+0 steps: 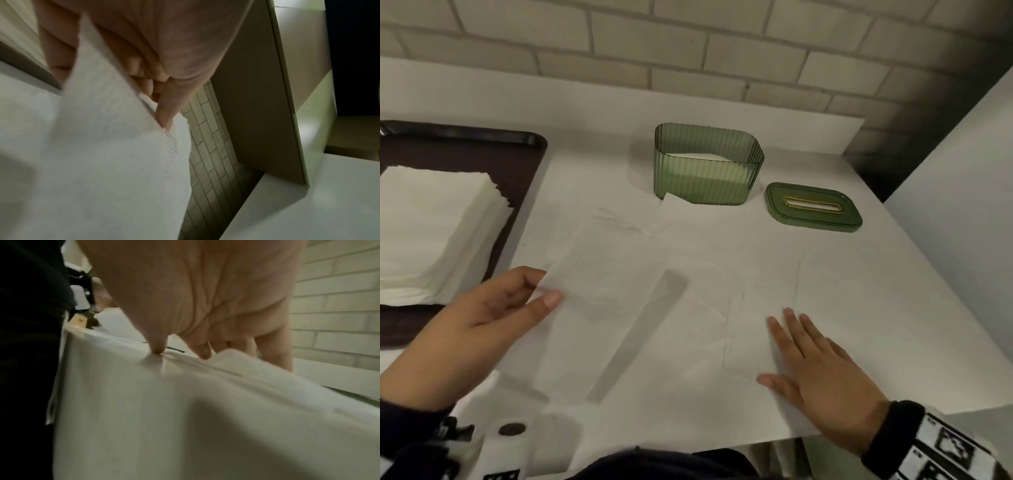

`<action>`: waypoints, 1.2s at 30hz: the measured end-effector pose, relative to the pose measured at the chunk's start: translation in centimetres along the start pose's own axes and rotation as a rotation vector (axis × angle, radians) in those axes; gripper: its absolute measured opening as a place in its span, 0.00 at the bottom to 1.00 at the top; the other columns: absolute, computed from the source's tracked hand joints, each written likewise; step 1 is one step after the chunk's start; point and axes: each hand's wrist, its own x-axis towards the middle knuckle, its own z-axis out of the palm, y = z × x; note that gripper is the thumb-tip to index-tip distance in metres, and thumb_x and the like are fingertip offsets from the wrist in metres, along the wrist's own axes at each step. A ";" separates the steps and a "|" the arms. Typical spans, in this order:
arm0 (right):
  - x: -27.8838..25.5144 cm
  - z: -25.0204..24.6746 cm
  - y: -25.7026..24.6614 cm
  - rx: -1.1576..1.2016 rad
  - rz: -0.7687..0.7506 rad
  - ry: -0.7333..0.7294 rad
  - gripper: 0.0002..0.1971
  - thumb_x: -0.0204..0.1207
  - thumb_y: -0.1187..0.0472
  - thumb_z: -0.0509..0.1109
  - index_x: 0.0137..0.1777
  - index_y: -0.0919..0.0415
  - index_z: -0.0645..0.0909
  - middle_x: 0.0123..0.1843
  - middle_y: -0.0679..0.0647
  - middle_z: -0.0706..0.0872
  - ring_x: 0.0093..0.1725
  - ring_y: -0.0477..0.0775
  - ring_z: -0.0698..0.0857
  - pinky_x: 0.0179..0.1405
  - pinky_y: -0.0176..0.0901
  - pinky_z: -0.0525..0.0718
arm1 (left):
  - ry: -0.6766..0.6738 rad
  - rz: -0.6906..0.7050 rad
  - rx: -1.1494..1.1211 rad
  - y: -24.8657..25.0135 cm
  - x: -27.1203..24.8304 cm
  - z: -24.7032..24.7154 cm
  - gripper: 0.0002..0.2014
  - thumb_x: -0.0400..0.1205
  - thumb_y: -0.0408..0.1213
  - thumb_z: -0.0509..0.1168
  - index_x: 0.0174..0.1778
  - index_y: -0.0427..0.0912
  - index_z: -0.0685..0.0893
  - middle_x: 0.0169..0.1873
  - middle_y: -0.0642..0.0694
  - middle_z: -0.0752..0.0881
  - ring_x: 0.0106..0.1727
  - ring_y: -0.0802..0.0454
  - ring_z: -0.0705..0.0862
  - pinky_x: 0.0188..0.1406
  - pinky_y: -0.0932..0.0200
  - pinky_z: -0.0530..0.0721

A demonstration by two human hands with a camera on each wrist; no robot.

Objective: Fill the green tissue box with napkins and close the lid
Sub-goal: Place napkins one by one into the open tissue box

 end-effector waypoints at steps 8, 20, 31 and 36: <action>0.7 -0.8 -0.4 -0.059 0.018 0.059 0.46 0.74 0.34 0.18 0.77 0.48 0.68 0.76 0.43 0.64 0.74 0.46 0.76 0.65 0.36 0.79 | -0.043 0.071 -0.062 -0.8 0.9 -0.5 0.31 0.55 0.72 0.72 0.46 0.53 0.87 0.40 0.50 0.92 0.40 0.55 0.91 0.47 0.48 0.83; 1.1 -5.2 0.3 0.196 -0.067 0.349 0.13 0.84 0.54 0.58 0.61 0.43 0.82 0.53 0.37 0.88 0.51 0.37 0.85 0.51 0.22 0.75 | -0.161 0.122 -0.181 2.0 3.2 -0.5 0.15 0.69 0.57 0.69 0.43 0.51 0.88 0.43 0.44 0.92 0.44 0.46 0.91 0.43 0.59 0.86; 4.6 -8.1 -5.1 1.496 -0.190 0.319 0.16 0.85 0.61 0.56 0.57 0.66 0.84 0.56 0.64 0.89 0.59 0.68 0.86 0.65 0.64 0.79 | -0.131 0.081 -0.493 5.2 5.8 0.3 0.13 0.74 0.43 0.66 0.52 0.45 0.85 0.48 0.41 0.90 0.47 0.46 0.88 0.41 0.59 0.89; 7.0 -9.2 -8.0 1.779 -0.247 0.261 0.16 0.85 0.61 0.55 0.59 0.63 0.84 0.57 0.60 0.89 0.58 0.58 0.88 0.64 0.54 0.81 | -0.109 0.098 -0.536 7.2 6.7 2.1 0.10 0.77 0.41 0.67 0.52 0.43 0.84 0.46 0.41 0.90 0.44 0.46 0.88 0.40 0.56 0.88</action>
